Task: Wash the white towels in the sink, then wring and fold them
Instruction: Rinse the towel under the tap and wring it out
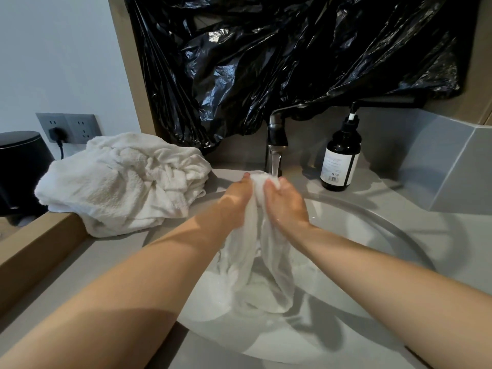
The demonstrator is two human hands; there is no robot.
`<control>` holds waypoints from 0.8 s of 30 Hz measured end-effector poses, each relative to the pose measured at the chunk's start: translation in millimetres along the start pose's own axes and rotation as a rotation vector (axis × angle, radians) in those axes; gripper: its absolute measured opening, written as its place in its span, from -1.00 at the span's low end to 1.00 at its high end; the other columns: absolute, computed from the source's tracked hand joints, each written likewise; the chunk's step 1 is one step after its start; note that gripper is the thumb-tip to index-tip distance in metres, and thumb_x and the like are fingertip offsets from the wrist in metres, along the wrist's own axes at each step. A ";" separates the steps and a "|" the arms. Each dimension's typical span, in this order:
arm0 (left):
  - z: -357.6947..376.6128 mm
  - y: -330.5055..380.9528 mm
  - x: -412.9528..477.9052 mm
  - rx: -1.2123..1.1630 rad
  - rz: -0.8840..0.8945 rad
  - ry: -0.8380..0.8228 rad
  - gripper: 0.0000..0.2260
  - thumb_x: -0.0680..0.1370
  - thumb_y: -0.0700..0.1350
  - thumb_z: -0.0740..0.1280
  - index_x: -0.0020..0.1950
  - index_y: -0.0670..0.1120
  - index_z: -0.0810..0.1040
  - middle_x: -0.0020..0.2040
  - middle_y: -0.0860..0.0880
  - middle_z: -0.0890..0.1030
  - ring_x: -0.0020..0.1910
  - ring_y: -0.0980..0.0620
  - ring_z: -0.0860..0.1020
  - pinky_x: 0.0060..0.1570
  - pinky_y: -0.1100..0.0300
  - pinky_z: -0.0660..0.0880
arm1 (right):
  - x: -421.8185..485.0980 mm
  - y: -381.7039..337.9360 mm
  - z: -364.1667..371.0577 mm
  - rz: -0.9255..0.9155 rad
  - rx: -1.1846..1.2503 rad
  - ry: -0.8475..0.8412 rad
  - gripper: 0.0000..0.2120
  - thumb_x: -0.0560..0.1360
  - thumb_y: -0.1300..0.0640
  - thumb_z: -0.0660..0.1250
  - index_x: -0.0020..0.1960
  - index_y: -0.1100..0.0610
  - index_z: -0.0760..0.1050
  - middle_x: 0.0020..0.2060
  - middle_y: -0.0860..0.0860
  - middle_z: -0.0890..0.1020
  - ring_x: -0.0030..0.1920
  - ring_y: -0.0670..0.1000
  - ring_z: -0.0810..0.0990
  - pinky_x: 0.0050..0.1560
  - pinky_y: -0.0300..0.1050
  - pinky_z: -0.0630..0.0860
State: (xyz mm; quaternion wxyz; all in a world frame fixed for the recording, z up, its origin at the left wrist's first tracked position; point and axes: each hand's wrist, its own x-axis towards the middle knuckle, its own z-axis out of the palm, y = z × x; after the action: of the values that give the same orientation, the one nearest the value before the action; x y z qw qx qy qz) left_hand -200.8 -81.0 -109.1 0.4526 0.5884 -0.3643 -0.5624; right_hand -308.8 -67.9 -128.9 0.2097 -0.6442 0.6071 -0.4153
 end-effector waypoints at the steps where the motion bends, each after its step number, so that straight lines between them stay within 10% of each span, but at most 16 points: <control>1: -2.0 1.6 -3.4 -0.011 0.009 -0.040 -0.71 0.66 0.04 0.20 -0.01 -0.15 0.56 -0.25 -0.10 0.62 -0.30 -0.04 0.57 -0.23 0.14 0.53 | 1.8 -2.0 0.1 0.001 -0.033 -0.029 -0.66 0.65 -0.02 0.04 0.12 0.19 0.47 -0.11 0.09 0.51 -0.06 0.15 0.49 -0.09 -0.09 0.37; 4: -3.4 3.1 -9.1 0.000 0.036 -0.184 -0.76 0.66 -0.06 0.23 -0.07 -0.15 0.61 -0.37 -0.05 0.59 -0.47 0.04 0.51 -0.42 0.21 0.40 | 20.1 10.5 -12.6 0.198 0.082 -0.132 -0.68 0.64 0.01 0.09 -0.06 0.18 0.51 -0.07 0.15 0.55 -0.02 0.14 0.50 -0.05 -0.12 0.36; 8: 9.4 4.1 -7.5 0.262 0.172 -0.079 -0.61 0.67 0.08 0.14 0.31 -0.15 0.52 0.09 -0.14 0.61 0.05 -0.14 0.59 0.04 0.09 0.52 | 27.0 29.1 -46.3 0.210 0.321 -0.305 -0.74 0.57 0.02 0.17 -0.21 0.10 0.51 -0.29 0.05 0.53 -0.13 0.07 0.48 -0.15 -0.10 0.36; 13: 6.2 -1.5 -3.5 0.440 0.462 0.075 -0.66 0.64 0.05 0.23 -0.05 -0.22 0.57 -0.20 -0.09 0.55 -0.15 -0.05 0.53 -0.13 0.14 0.45 | 15.3 25.9 -63.1 0.221 0.237 -0.707 -0.69 0.50 -0.11 0.36 0.16 0.02 0.50 0.08 0.03 0.67 0.11 0.04 0.63 0.25 0.00 0.49; 16: -6.7 -7.8 3.9 0.524 0.478 0.035 -0.63 0.61 0.16 0.22 0.01 -0.16 0.53 -0.18 -0.04 0.55 -0.19 0.01 0.50 -0.24 0.20 0.40 | 16.3 20.1 -64.1 0.252 0.411 -0.628 -0.74 0.59 0.05 0.28 0.13 0.22 0.58 -0.01 0.17 0.69 -0.04 0.08 0.67 0.09 -0.02 0.56; 20: -35.4 -23.6 15.4 0.602 0.272 -0.423 -0.36 0.49 0.36 0.24 0.43 0.00 0.34 0.29 0.00 0.50 0.27 0.01 0.48 0.23 0.10 0.45 | 25.5 17.8 -73.0 0.413 0.820 -0.393 -0.76 0.60 0.12 0.24 0.01 0.24 0.62 -0.20 0.12 0.70 -0.18 0.06 0.67 0.03 -0.01 0.55; 24: -37.4 -37.8 17.2 0.883 0.198 -0.628 -0.39 0.55 0.10 0.37 0.53 0.03 0.21 0.31 0.15 0.45 0.32 0.13 0.44 0.30 0.27 0.36 | 26.0 12.2 -85.0 0.394 0.963 -0.348 -0.60 0.58 0.17 0.19 -0.28 0.29 0.68 -0.18 0.19 0.65 -0.17 0.13 0.66 0.04 0.06 0.58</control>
State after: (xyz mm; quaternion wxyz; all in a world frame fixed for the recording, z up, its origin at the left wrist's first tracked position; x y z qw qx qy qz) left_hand -165.0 -80.2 -152.0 0.0828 0.4892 -0.7368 -0.4594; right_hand -385.5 -75.0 -82.8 0.6521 -0.4087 0.4139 -0.4863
